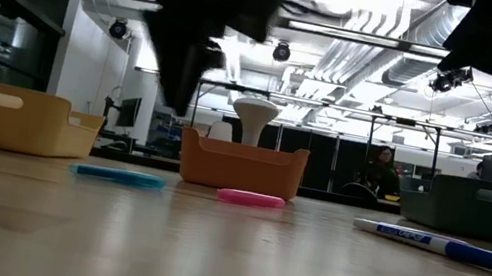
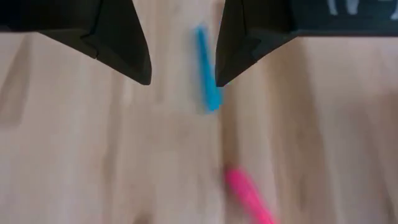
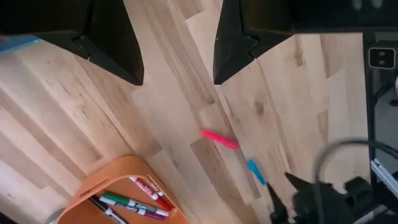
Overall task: Pick & Place Markers
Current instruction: Put the blue pen into the blue bin
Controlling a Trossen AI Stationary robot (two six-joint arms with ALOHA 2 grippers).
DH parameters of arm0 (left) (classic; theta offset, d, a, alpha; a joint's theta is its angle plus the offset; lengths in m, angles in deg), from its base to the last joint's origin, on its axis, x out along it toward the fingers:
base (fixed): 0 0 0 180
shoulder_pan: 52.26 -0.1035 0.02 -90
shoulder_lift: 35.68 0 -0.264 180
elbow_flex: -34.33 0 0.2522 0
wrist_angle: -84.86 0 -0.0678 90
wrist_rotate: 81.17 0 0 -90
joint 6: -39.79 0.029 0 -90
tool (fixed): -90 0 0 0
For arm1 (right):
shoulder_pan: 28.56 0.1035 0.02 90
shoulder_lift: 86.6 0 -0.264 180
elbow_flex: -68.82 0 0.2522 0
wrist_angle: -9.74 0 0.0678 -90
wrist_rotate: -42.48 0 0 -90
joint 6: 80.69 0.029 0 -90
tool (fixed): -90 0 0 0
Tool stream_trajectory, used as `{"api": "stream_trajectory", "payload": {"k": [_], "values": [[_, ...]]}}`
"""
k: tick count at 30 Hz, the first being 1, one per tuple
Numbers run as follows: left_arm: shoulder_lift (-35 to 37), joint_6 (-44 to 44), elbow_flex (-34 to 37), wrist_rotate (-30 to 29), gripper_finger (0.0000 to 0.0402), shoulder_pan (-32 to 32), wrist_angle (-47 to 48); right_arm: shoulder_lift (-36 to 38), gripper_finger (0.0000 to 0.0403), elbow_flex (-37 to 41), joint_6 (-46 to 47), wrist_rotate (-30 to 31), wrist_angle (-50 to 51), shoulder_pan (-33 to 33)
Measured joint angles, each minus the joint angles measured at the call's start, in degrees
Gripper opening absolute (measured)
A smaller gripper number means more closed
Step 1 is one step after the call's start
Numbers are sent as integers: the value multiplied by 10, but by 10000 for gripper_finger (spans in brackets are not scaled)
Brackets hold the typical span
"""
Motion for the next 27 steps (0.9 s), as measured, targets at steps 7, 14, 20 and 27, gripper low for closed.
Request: {"api": "stream_trajectory", "payload": {"k": [7, 14, 20, 27], "values": [[114, -144, 203, -59, 176, 53, -124, 6, 183, 0, 3, 43, -4, 40], [121, -135, 237, -69, 176, 55, -133, 5, 183, 0, 4, 43, -15, 47], [81, -125, 243, -75, 176, 55, -169, 6, 183, 0, 3, 43, -21, 47], [47, -121, 242, -89, 176, 55, -171, 6, 183, 0, 3, 36, -21, 47]]}}
